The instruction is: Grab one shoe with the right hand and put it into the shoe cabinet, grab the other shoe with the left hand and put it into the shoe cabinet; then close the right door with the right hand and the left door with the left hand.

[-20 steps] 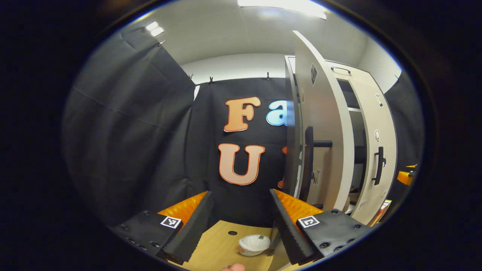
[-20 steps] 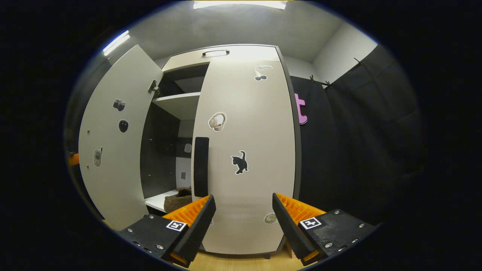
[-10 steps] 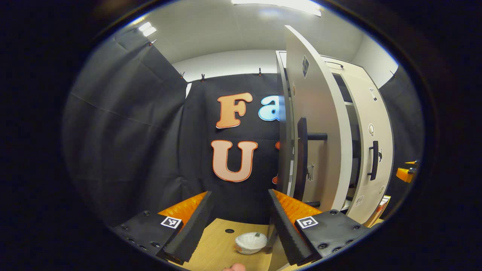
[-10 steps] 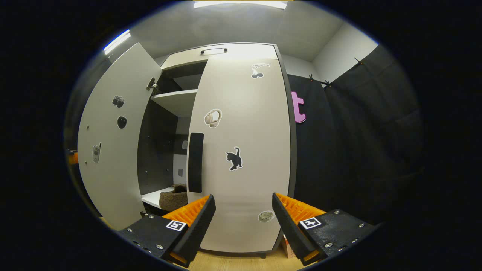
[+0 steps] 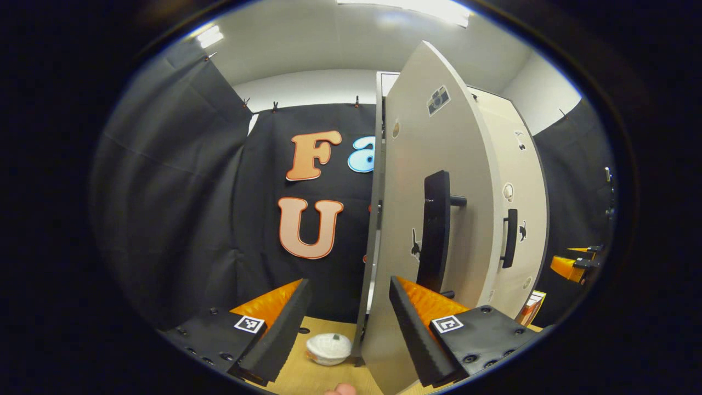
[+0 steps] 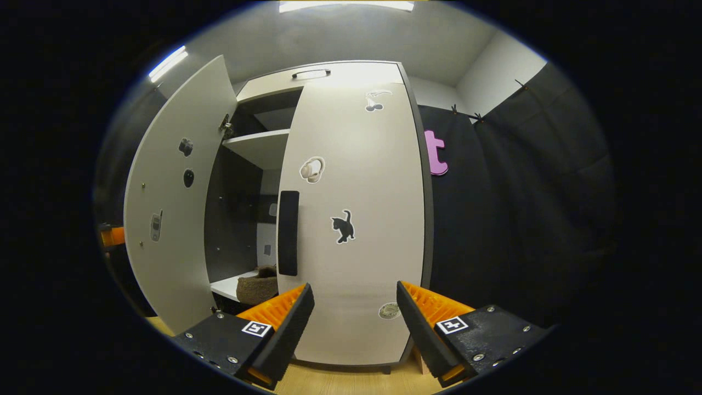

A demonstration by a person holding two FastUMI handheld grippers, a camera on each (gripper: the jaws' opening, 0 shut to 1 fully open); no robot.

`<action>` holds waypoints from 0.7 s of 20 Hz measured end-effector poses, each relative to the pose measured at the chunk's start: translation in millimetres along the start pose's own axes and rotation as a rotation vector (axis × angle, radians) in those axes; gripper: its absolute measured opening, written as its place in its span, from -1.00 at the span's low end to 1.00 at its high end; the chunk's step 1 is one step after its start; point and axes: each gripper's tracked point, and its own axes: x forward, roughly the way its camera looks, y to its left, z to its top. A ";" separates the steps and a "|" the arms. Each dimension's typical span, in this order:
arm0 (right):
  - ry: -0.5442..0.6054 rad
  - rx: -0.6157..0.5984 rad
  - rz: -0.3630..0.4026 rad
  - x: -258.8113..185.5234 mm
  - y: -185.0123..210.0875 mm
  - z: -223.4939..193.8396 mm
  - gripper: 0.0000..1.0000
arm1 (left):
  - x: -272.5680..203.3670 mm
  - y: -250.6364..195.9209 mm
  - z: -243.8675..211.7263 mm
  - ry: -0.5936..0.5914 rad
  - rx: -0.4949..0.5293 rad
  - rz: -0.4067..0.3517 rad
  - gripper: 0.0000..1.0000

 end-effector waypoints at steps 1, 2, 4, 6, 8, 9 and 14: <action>0.001 0.000 -0.004 -1.9 -2.1 0.1 0.87 | 2.4 -9.7 0.0 0.002 -0.007 -0.021 0.90; 0.002 0.001 -0.007 -3.0 -4.2 0.2 0.87 | 4.1 -18.1 -1.0 0.003 -0.013 -0.043 0.97; 0.000 0.004 -0.015 -7.0 -7.9 1.4 0.87 | 9.9 -30.8 -3.4 0.000 -0.015 -0.066 0.83; -0.009 0.007 -0.023 -10.4 -11.9 3.9 0.87 | 16.5 -41.9 -5.3 -0.006 -0.004 -0.072 0.89; -0.012 0.002 -0.037 -12.9 -18.5 5.4 0.86 | 25.4 -55.7 -8.7 0.000 0.003 -0.101 0.97; -0.011 0.002 -0.041 -14.2 -20.8 6.2 0.86 | 28.2 -62.9 -9.6 0.008 -0.004 -0.124 0.90; -0.015 0.011 -0.066 -20.6 -32.2 7.6 0.87 | 34.2 -93.2 -7.0 0.009 -0.024 -0.193 0.92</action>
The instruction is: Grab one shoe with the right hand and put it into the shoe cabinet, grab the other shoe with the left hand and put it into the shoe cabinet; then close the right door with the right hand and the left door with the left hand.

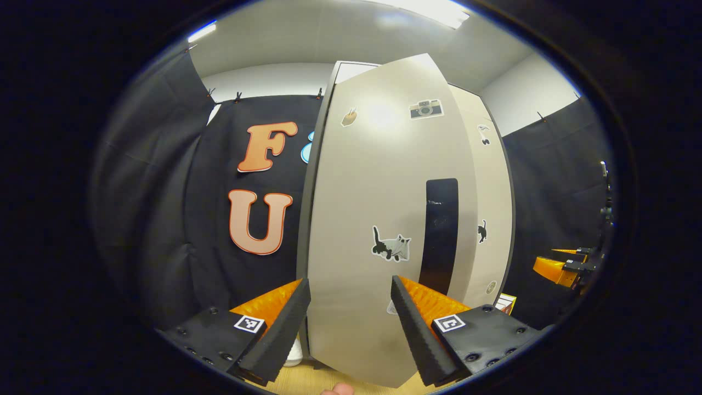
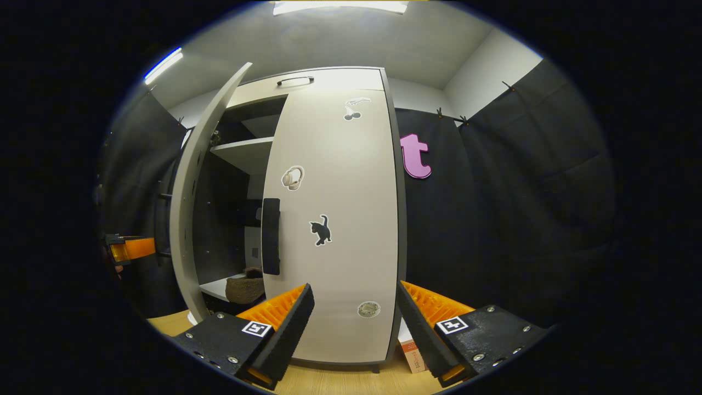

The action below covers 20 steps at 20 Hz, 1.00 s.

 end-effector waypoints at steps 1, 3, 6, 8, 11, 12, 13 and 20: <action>0.003 0.002 -0.002 -0.8 -1.5 -0.2 0.87 | 3.4 -8.3 1.0 -0.003 0.000 -0.017 0.92; 0.008 0.004 -0.007 -3.3 -3.8 -1.0 0.87 | 10.3 -27.5 1.4 -0.006 -0.003 -0.057 0.87; 0.011 0.007 -0.011 -7.9 -6.6 -1.5 0.87 | 22.2 -48.8 4.1 -0.009 0.001 -0.098 0.92; 0.017 0.010 -0.011 -10.5 -9.2 -2.1 0.87 | 29.1 -55.9 3.1 -0.005 0.020 -0.103 0.92; 0.017 0.008 -0.015 -12.3 -13.2 -1.5 0.87 | 39.1 -52.5 4.9 -0.014 0.040 -0.064 0.93; 0.016 0.007 -0.017 -13.7 -14.7 -0.6 0.87 | 41.6 -52.5 4.4 -0.012 0.033 -0.057 0.97; 0.015 0.008 -0.020 -14.2 -15.9 -0.1 0.87 | 43.4 -51.9 4.2 -0.005 0.018 -0.057 0.93; 0.014 0.005 -0.021 -15.4 -22.7 1.7 0.87 | 49.2 -58.4 6.8 0.010 -0.014 -0.066 0.92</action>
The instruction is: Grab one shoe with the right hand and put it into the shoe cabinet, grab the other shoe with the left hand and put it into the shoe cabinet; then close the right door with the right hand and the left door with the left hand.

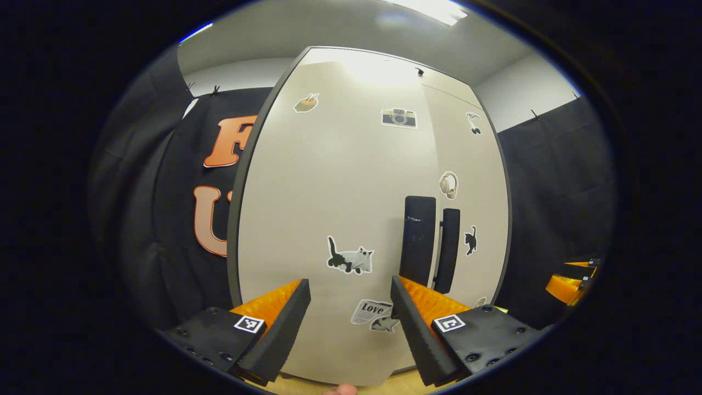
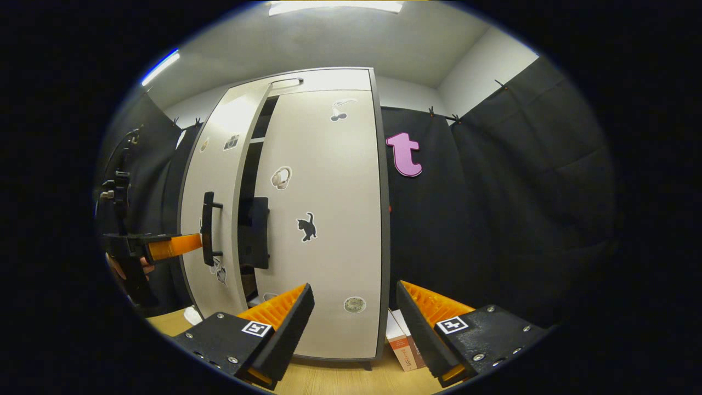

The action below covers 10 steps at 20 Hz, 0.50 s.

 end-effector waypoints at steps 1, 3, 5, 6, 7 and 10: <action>-0.002 0.000 0.001 1.5 -0.5 0.2 0.87 | 1.5 -1.7 -0.9 0.001 0.006 0.000 0.99; 0.003 -0.010 0.002 3.3 -1.6 -0.4 0.87 | 4.0 -4.4 -1.4 0.001 0.019 0.003 0.87; 0.007 -0.015 0.007 4.5 -1.5 -1.1 0.87 | 3.1 -6.4 0.5 0.004 0.025 0.012 0.92; 0.008 -0.014 0.011 3.6 -1.2 -1.0 0.87 | 1.7 -7.0 0.9 0.003 0.027 0.016 0.93; 0.008 -0.013 0.014 3.4 -1.0 -0.8 0.87 | 1.1 -7.7 1.2 0.001 0.031 0.019 0.93; 0.011 -0.014 0.021 3.9 -0.7 -1.2 0.87 | -2.4 -9.6 1.5 -0.009 0.031 0.032 0.93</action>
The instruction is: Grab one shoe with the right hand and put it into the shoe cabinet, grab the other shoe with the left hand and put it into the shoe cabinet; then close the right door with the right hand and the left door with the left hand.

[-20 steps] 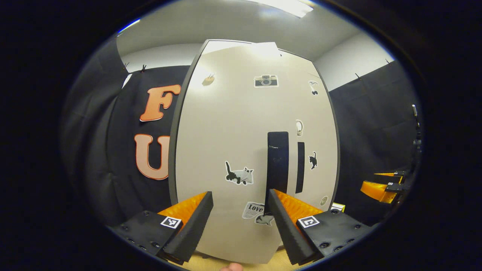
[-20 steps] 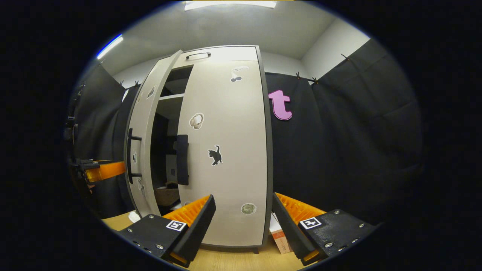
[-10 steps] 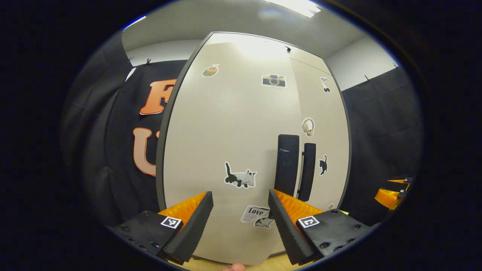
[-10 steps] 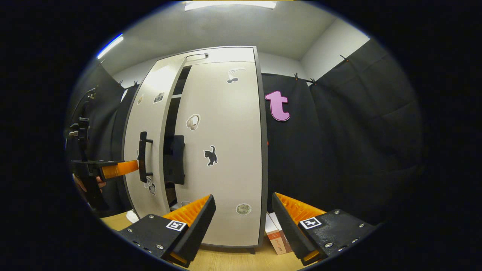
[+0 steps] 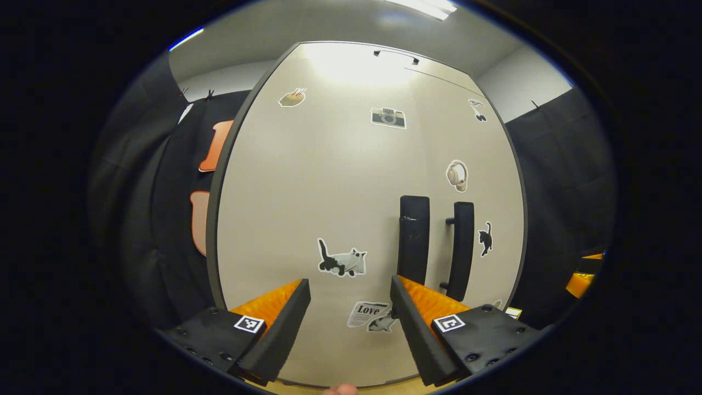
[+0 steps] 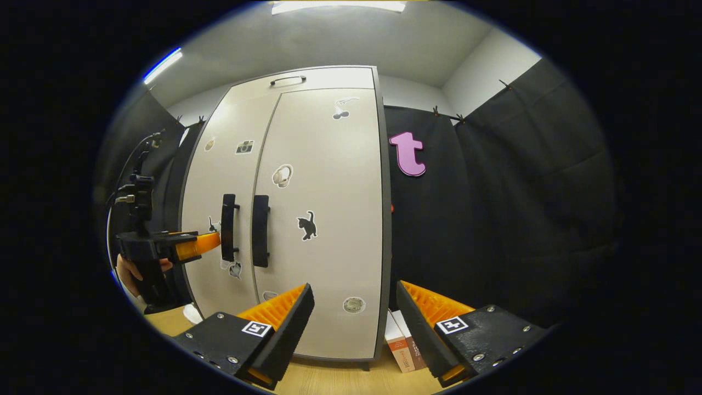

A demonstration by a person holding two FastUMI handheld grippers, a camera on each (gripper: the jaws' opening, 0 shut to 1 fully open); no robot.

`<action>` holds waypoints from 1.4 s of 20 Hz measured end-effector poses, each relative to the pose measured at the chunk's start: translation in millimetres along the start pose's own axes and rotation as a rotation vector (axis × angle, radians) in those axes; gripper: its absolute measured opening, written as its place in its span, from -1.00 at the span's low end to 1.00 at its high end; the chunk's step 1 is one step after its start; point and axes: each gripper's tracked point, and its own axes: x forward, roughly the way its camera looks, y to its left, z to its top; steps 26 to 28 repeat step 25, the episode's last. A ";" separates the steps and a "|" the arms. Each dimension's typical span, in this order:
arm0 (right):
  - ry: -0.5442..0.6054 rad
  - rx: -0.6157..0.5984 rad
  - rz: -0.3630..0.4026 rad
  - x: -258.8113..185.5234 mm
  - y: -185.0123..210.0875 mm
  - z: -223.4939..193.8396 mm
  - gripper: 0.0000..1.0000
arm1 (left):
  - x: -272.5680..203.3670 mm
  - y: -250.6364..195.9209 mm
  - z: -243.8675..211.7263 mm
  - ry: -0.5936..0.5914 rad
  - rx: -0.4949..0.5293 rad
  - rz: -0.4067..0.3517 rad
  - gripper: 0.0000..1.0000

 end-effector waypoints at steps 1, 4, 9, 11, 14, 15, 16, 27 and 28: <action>-0.001 0.000 0.002 1.0 0.5 0.6 0.87 | -0.6 0.2 0.1 0.000 0.003 0.002 0.93; -0.009 0.009 0.009 0.4 1.8 5.2 0.87 | -0.2 -1.7 -0.2 0.005 0.020 -0.001 0.93; -0.023 0.012 0.009 -2.5 3.2 10.5 0.87 | -22.1 0.2 6.5 0.006 0.007 -0.004 0.94; -0.032 0.025 0.010 -3.7 4.6 12.8 0.87 | -42.2 2.0 7.5 0.004 0.015 -0.006 0.93; -0.035 0.042 0.027 -3.4 12.9 14.5 0.87 | -66.4 3.3 10.2 -0.002 0.005 -0.009 0.92; -0.038 0.040 0.032 -3.7 15.9 15.5 0.87 | -72.3 3.9 10.6 0.001 0.002 -0.007 0.92; -0.041 0.038 0.036 -3.6 18.8 16.2 0.87 | -77.7 5.4 11.3 0.004 0.000 -0.004 0.92; -0.039 0.067 0.063 9.1 41.1 11.6 0.87 | -107.3 9.1 5.1 0.024 0.021 0.008 0.92; -0.039 0.067 0.063 9.1 41.1 11.6 0.87 | -107.3 9.1 5.1 0.024 0.021 0.008 0.92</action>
